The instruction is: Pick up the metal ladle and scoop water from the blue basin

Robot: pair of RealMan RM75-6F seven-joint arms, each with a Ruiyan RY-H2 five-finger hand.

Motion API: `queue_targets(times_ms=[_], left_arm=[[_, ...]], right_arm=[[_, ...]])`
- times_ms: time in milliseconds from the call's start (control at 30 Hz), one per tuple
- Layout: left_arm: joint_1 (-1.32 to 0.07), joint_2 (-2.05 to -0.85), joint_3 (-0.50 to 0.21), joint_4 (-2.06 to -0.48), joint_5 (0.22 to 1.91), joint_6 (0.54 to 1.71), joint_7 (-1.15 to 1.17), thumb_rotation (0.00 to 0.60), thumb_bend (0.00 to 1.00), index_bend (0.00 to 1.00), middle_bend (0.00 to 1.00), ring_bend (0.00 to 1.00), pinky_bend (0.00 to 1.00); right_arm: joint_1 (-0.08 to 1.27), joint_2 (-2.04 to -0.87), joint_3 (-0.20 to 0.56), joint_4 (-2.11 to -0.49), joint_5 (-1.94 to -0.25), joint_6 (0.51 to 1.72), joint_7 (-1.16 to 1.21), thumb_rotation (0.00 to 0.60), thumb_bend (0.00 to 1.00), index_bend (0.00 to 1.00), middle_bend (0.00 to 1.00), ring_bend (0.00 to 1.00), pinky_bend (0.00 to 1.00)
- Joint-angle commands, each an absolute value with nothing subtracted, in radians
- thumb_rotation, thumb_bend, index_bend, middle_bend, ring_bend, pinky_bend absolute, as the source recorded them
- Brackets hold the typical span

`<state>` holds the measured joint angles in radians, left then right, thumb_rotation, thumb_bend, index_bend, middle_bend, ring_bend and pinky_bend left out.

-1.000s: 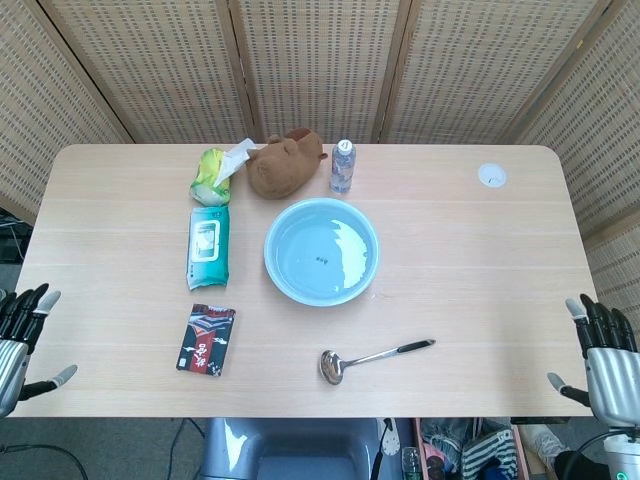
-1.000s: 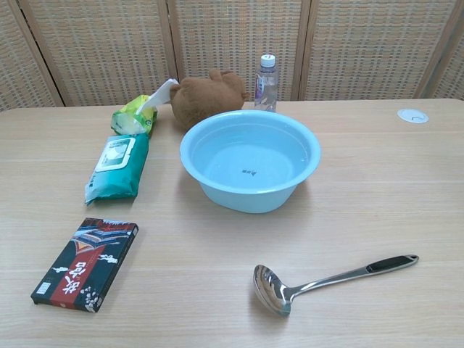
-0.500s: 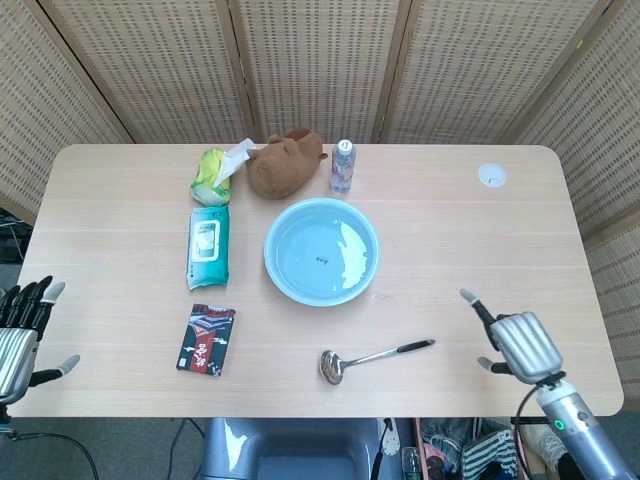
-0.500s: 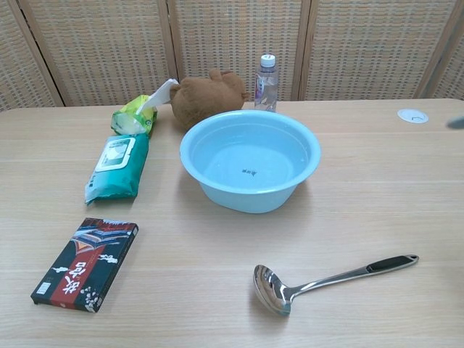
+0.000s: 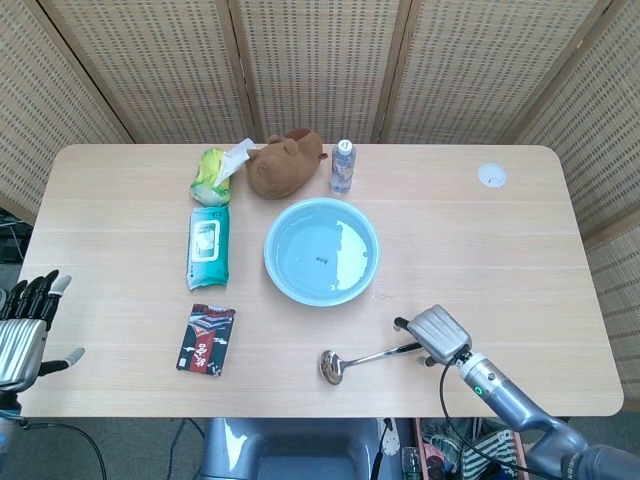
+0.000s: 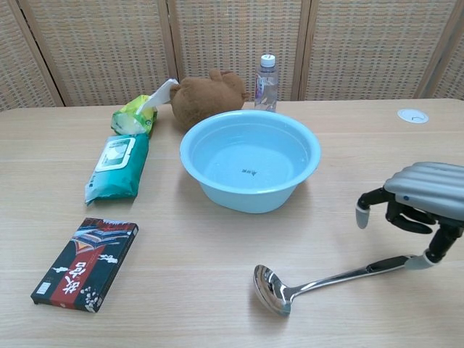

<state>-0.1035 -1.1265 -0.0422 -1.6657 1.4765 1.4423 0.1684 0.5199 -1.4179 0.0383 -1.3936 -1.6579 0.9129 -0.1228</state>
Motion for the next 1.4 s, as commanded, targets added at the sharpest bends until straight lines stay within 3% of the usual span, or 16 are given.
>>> queue_targets(times_ms=[33, 167, 367, 767, 900, 1400], left_arm=[[-0.110, -1.129, -0.047, -1.664, 1.464, 1.431, 0.173, 0.600, 0.00, 0.00, 0.00, 0.00, 0.00], [-0.120, -1.134, -0.054, -1.659, 1.440, 1.411, 0.181, 0.600, 0.00, 0.00, 0.00, 0.00, 0.00], [-0.123, -1.137, -0.055, -1.660, 1.434, 1.412, 0.190, 0.600, 0.00, 0.00, 0.00, 0.00, 0.00], [-0.127, -1.140, -0.052, -1.659, 1.426, 1.407, 0.193, 0.600, 0.00, 0.00, 0.00, 0.00, 0.00], [-0.128, -1.139, -0.050, -1.659, 1.428, 1.407, 0.192, 0.600, 0.00, 0.00, 0.00, 0.00, 0.00], [-0.132, -1.143, -0.047, -1.657, 1.422, 1.402, 0.196, 0.600, 0.00, 0.00, 0.00, 0.00, 0.00]], right_arm=[[0.540, -1.441, 0.040, -1.376, -1.628, 0.884, -0.137, 0.600, 0.04, 0.41, 0.86, 0.79, 1.00], [0.551, -1.457, 0.031, -1.360, -1.613, 0.875, -0.133, 0.600, 0.15, 0.43, 0.86, 0.79, 1.00], [0.562, -1.492, 0.011, -1.323, -1.604, 0.871, -0.120, 0.600, 0.20, 0.43, 0.86, 0.79, 1.00], [0.571, -1.538, -0.008, -1.270, -1.571, 0.870, -0.138, 0.600, 0.23, 0.43, 0.86, 0.79, 1.00], [0.572, -1.542, -0.016, -1.266, -1.566, 0.872, -0.134, 0.600, 0.29, 0.44, 0.86, 0.79, 1.00], [0.587, -1.582, -0.032, -1.230, -1.542, 0.857, -0.141, 0.600, 0.30, 0.46, 0.86, 0.79, 1.00]])
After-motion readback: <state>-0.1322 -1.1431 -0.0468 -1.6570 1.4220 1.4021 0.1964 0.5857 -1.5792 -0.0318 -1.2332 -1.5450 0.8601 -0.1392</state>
